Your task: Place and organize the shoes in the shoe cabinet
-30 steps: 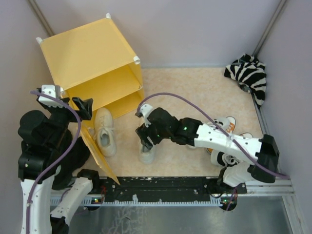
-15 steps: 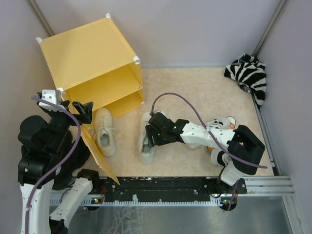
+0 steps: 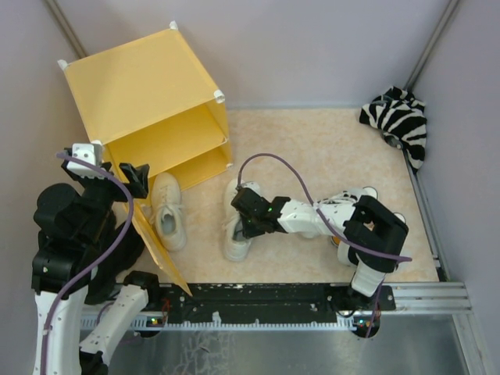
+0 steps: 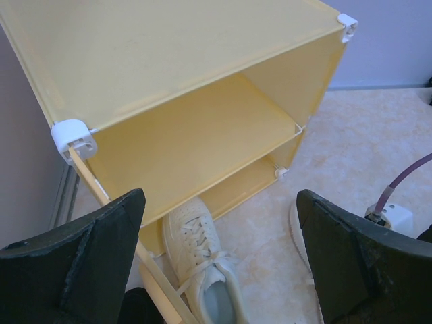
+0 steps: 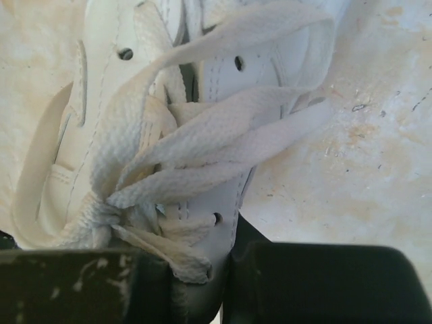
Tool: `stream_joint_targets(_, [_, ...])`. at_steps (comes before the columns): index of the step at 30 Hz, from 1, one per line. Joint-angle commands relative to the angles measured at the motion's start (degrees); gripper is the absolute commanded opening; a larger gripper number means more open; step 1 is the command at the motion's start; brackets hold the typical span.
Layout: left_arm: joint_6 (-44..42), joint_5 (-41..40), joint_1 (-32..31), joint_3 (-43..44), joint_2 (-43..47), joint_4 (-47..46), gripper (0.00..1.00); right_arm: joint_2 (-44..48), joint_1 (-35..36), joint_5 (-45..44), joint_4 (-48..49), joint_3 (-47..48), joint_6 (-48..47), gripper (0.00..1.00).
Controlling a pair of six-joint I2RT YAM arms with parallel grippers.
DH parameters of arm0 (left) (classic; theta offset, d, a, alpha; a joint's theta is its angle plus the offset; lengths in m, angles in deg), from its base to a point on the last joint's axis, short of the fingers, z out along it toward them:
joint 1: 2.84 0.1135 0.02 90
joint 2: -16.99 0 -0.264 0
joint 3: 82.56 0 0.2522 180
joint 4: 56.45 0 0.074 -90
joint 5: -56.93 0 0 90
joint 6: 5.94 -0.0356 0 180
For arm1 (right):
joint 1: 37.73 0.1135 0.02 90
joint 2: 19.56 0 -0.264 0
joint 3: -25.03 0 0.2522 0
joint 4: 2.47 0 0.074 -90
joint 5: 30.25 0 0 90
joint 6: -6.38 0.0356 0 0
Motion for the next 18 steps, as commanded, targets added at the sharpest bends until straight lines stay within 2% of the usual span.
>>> stream_joint_targets(1, [-1.30,-1.60,-0.53,-0.33,-0.19,-0.94,0.99,0.66,1.20,-4.93,4.56,1.68,-5.78,0.00])
stream_joint_targets(5, [-1.41,-1.58,-0.72,-0.41,-0.28,-1.05,0.99,1.10,1.19,-3.80,4.36,6.48,-13.63,0.00])
stream_joint_targets(8, [-1.56,-1.70,-0.75,-0.58,-0.18,-0.92,0.99,-2.28,0.72,-3.50,2.04,13.74,-18.17,0.00])
stream_joint_targets(18, [-2.99,-3.18,-0.84,-0.70,-0.22,-0.90,0.99,-18.47,-5.09,-5.50,2.86,34.75,-20.78,0.00])
